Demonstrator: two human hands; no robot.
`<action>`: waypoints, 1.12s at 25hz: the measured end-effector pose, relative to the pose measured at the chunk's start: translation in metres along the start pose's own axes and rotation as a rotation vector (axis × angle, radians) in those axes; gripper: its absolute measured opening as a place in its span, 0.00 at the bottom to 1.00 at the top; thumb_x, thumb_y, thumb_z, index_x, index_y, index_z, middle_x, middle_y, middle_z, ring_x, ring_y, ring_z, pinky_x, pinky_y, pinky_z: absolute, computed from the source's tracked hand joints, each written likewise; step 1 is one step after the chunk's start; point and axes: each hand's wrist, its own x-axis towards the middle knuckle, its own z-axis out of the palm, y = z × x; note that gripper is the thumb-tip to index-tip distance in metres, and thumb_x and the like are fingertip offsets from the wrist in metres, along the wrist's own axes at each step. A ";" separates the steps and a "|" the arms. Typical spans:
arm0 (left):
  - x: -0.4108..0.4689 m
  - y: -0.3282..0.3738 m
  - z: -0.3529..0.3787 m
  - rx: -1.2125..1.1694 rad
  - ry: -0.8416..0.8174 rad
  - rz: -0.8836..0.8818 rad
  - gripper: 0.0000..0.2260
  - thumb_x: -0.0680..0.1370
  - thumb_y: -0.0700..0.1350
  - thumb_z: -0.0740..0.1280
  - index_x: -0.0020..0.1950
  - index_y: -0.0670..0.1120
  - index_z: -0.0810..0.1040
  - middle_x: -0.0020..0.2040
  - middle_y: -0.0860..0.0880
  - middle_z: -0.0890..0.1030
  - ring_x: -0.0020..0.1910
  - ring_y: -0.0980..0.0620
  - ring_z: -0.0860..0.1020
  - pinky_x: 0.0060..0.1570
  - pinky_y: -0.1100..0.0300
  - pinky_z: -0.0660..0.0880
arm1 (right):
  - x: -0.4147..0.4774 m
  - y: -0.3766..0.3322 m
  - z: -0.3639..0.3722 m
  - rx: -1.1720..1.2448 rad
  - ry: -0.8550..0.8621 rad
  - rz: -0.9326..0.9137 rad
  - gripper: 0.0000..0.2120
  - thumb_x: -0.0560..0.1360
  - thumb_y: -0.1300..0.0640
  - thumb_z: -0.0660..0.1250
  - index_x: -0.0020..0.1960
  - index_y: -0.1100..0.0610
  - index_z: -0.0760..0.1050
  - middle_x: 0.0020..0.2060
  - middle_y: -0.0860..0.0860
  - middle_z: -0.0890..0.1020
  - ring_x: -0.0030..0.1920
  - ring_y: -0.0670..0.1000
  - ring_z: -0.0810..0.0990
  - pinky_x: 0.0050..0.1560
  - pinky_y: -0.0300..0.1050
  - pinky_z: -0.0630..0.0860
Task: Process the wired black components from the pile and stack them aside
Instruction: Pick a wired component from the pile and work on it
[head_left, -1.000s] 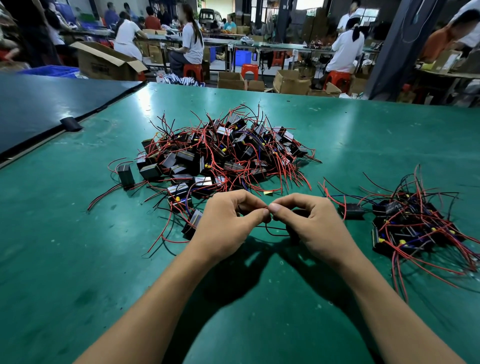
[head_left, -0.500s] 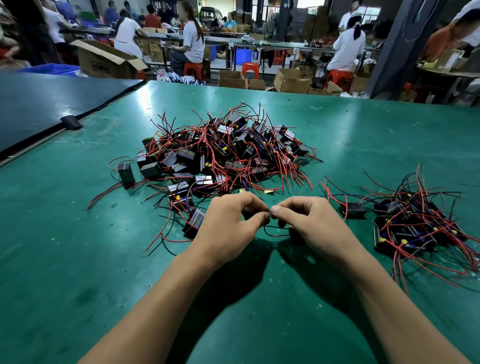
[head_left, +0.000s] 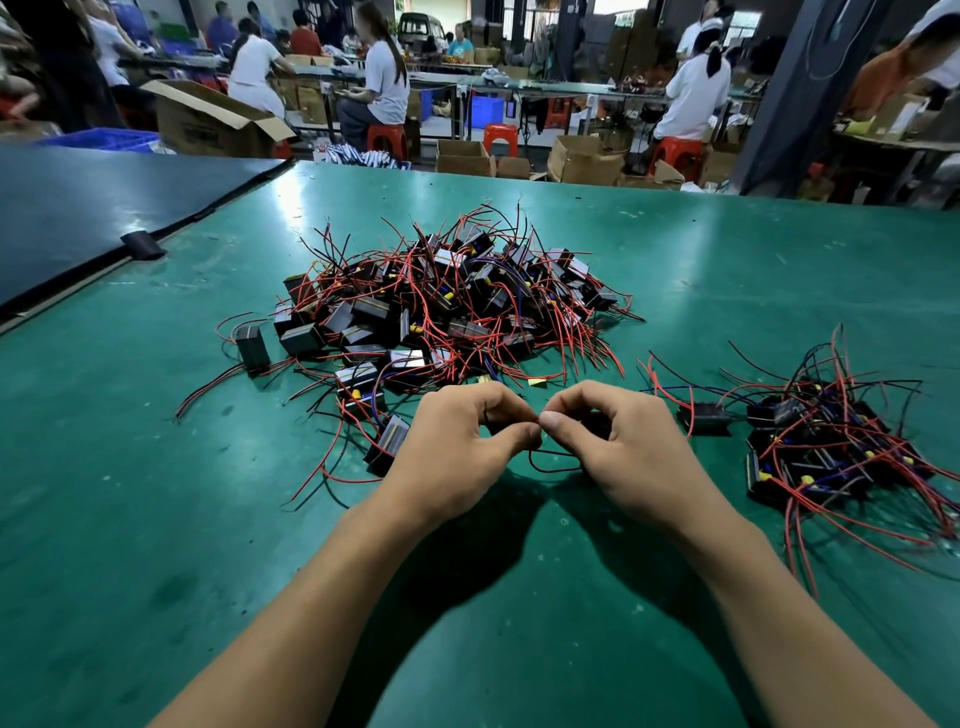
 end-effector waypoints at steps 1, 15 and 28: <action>0.000 0.000 0.001 0.011 0.007 0.013 0.02 0.73 0.39 0.74 0.45 0.44 0.84 0.38 0.53 0.85 0.39 0.61 0.83 0.44 0.67 0.77 | 0.000 0.000 0.002 0.006 -0.013 0.040 0.05 0.76 0.57 0.72 0.42 0.52 0.81 0.32 0.44 0.81 0.31 0.39 0.74 0.36 0.31 0.69; 0.007 -0.006 -0.029 -0.147 -0.011 -0.239 0.05 0.73 0.43 0.75 0.48 0.47 0.84 0.41 0.49 0.86 0.38 0.57 0.81 0.44 0.64 0.78 | -0.003 0.007 0.008 -0.218 -0.092 0.044 0.10 0.78 0.55 0.70 0.58 0.48 0.82 0.44 0.36 0.78 0.55 0.45 0.78 0.66 0.46 0.68; 0.006 -0.006 -0.014 -0.165 0.128 -0.239 0.10 0.74 0.41 0.74 0.49 0.40 0.74 0.39 0.45 0.86 0.40 0.53 0.85 0.45 0.59 0.80 | 0.004 0.013 0.009 0.174 -0.206 0.198 0.10 0.82 0.58 0.62 0.57 0.49 0.81 0.41 0.46 0.81 0.41 0.44 0.78 0.48 0.37 0.73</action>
